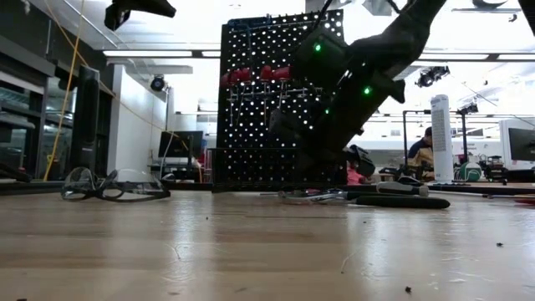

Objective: Hang tools onto peg board
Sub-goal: Hang the left red allen wrench on the pegboard

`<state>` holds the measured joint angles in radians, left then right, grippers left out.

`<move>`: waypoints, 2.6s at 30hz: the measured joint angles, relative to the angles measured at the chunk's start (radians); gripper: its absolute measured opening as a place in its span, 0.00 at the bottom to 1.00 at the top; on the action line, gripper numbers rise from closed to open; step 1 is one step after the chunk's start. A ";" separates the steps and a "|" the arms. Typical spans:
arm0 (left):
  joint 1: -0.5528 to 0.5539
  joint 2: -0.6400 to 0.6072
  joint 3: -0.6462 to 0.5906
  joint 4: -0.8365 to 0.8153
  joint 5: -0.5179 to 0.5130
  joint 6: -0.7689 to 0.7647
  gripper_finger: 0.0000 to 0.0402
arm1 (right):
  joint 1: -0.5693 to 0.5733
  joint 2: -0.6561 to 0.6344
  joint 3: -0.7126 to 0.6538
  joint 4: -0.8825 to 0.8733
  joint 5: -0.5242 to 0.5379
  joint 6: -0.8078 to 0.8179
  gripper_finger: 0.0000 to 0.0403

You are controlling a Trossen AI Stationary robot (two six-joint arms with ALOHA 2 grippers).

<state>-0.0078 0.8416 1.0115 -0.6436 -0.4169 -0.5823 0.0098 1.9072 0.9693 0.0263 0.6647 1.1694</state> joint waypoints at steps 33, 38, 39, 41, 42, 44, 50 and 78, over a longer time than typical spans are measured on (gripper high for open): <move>0.013 0.022 0.000 -0.047 -0.090 0.035 0.00 | 0.270 -0.137 -0.005 -0.278 -0.318 -0.073 0.00; 0.012 0.079 0.000 -0.047 -0.086 -0.006 0.00 | 0.253 -0.260 -0.005 -0.280 -0.295 -0.192 0.00; 0.012 0.094 0.000 -0.048 -0.084 -0.008 0.00 | 0.247 -0.287 -0.004 -0.279 -0.301 -0.218 0.00; 0.011 0.135 0.000 -0.043 -0.069 -0.009 0.00 | 0.228 -0.333 -0.004 -0.279 -0.326 -0.254 0.00; 0.011 0.158 0.000 -0.037 -0.057 -0.010 0.00 | 0.214 -0.353 -0.003 -0.281 -0.342 -0.252 0.00; 0.011 0.214 0.000 -0.033 -0.028 -0.011 0.00 | 0.181 -0.381 -0.003 -0.293 -0.388 -0.184 0.00; 0.008 0.369 0.000 -0.016 0.093 -0.015 0.00 | 0.108 -0.383 -0.002 -0.336 -0.618 -0.221 0.00; -0.052 0.235 0.000 0.122 0.061 -0.045 0.00 | -0.055 -0.036 0.015 -0.514 -0.637 -1.014 0.27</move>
<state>-0.0602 1.0764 1.0111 -0.5212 -0.3561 -0.6273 -0.0452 1.8709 0.9840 -0.4873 0.0279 0.1557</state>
